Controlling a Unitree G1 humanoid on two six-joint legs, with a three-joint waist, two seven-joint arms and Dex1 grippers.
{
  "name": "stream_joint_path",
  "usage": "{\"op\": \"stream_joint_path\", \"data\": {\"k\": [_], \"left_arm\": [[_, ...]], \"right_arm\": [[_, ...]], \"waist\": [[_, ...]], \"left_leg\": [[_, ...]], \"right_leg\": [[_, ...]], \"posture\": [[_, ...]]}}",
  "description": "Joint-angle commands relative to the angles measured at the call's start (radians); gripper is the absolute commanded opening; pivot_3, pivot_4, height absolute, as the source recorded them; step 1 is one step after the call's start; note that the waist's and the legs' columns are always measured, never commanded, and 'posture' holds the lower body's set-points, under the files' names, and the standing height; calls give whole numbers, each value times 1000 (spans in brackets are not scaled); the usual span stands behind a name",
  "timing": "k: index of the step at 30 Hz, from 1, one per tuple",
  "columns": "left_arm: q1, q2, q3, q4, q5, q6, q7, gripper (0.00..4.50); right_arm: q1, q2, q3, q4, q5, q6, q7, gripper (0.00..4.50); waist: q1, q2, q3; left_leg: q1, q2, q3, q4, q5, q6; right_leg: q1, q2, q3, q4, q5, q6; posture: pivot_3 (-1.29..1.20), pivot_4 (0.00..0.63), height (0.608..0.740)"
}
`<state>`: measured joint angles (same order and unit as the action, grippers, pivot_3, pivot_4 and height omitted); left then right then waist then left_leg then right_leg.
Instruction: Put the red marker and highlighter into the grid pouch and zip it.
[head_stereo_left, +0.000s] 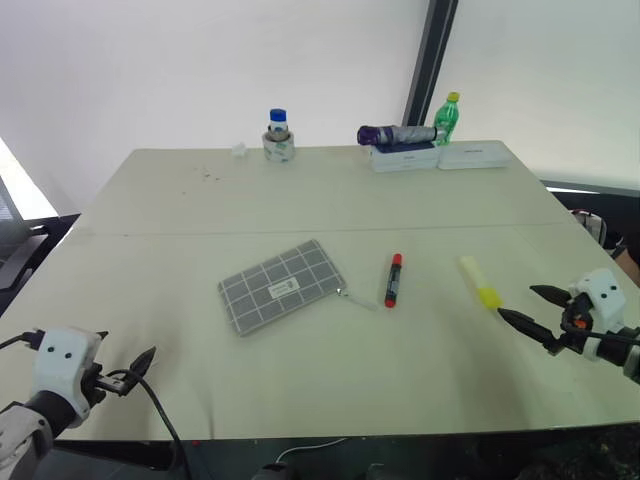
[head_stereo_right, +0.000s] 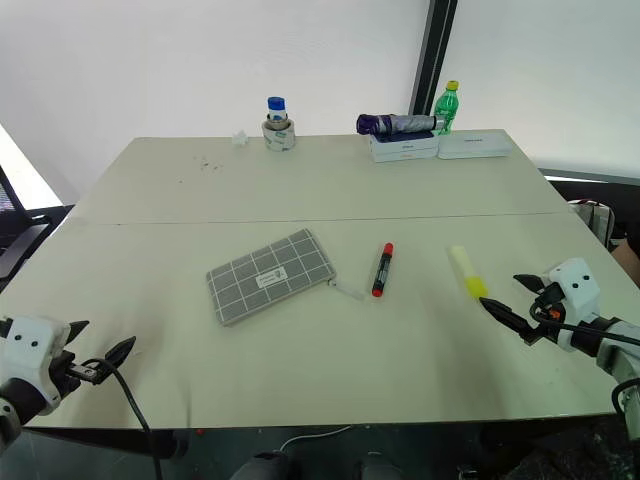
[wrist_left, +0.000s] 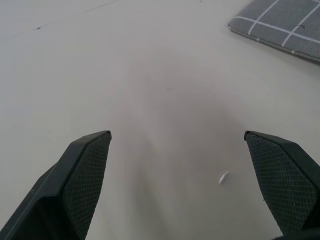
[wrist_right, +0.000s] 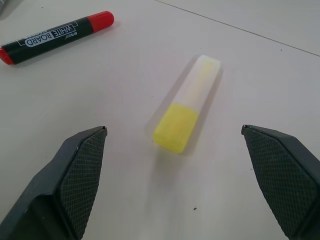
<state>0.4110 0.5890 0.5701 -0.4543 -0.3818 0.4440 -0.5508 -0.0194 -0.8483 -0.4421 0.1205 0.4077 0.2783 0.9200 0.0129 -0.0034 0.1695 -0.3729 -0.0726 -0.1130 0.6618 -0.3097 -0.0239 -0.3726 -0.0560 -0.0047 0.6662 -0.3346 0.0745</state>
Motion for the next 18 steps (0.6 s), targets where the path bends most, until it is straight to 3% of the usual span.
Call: {"op": "stream_joint_path", "data": {"k": [1, 10, 18], "left_arm": [[4, 7, 19, -29, 1, -7, 1, 4500], [-22, 3, 5, -52, -35, 26, 5, 4500], [-100, 22, -107, -135, -36, 84, 13, 4500]], "right_arm": [[-3, -13, -34, -10, 12, -16, 4, 4486], [-9, -11, -23, -22, 18, 1, 6, 4486], [-57, -6, 22, -96, 31, 57, 0, 4486]], "waist": [[0, 0, 0], [0, 0, 0], [0, 1, 0]], "left_leg": [[0, 0, 0, 0, 0, 0], [0, 0, 0, 0, 0, 0], [0, 0, 0, 0, 0, 0]], "right_leg": [[0, 0, 0, 0, 0, 0], [0, 0, 0, 0, 0, 0], [0, 0, 0, 0, 0, 0]], "posture": [[0, 150, 740], [0, 150, 740], [0, 150, 740]]}}
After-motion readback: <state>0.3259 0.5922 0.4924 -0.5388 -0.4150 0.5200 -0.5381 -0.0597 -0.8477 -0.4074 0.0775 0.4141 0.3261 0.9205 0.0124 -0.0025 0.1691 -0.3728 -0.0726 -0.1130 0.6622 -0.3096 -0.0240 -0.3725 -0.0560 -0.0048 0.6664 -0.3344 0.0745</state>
